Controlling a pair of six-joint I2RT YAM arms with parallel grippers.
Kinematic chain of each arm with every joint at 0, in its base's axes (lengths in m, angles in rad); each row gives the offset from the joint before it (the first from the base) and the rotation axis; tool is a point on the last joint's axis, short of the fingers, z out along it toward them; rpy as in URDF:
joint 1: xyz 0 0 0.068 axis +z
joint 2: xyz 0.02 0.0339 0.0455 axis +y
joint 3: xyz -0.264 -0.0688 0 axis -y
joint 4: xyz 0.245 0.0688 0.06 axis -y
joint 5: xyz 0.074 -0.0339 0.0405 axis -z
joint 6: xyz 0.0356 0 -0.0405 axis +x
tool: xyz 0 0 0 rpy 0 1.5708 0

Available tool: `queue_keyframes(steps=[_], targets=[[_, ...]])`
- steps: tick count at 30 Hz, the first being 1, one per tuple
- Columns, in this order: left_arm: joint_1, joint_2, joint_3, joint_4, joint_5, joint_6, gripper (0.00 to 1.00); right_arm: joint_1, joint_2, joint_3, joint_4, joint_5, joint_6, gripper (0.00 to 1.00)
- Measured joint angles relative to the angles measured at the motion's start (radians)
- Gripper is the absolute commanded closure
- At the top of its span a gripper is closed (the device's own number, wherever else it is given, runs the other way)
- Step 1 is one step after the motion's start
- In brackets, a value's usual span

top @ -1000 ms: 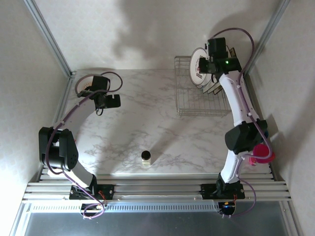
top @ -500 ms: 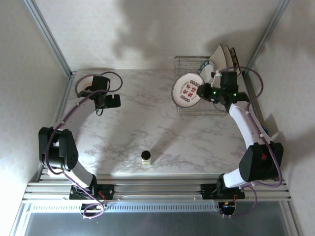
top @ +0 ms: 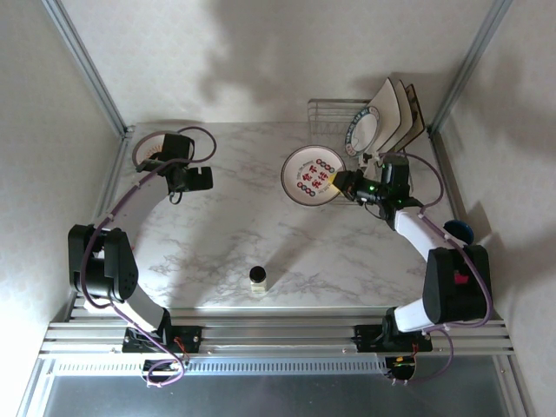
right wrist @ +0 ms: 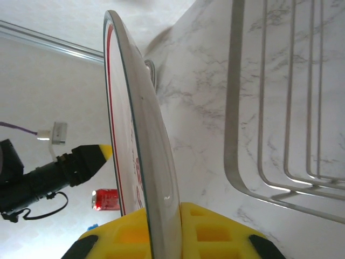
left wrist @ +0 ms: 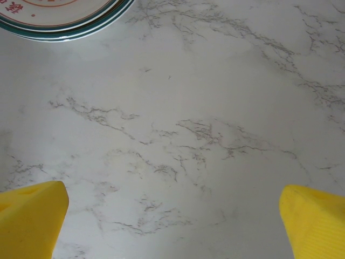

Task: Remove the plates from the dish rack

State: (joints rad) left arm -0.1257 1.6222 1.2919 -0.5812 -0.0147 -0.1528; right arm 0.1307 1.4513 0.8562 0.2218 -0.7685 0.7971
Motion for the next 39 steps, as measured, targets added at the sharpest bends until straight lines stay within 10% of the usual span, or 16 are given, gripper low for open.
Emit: queue_keyframes(steps=[19,32,39], targets=[[0.000,0.000,-0.204,0.688,0.963,-0.302,0.00,0.068,0.090,0.000,0.150,-0.040,0.056,1.00],[-0.048,0.132,-0.267,0.990,1.098,-0.518,0.15,0.155,0.220,0.120,0.202,-0.041,0.096,1.00],[-0.070,0.167,-0.265,1.035,1.101,-0.552,0.43,0.201,0.301,0.185,0.241,-0.041,0.125,1.00]])
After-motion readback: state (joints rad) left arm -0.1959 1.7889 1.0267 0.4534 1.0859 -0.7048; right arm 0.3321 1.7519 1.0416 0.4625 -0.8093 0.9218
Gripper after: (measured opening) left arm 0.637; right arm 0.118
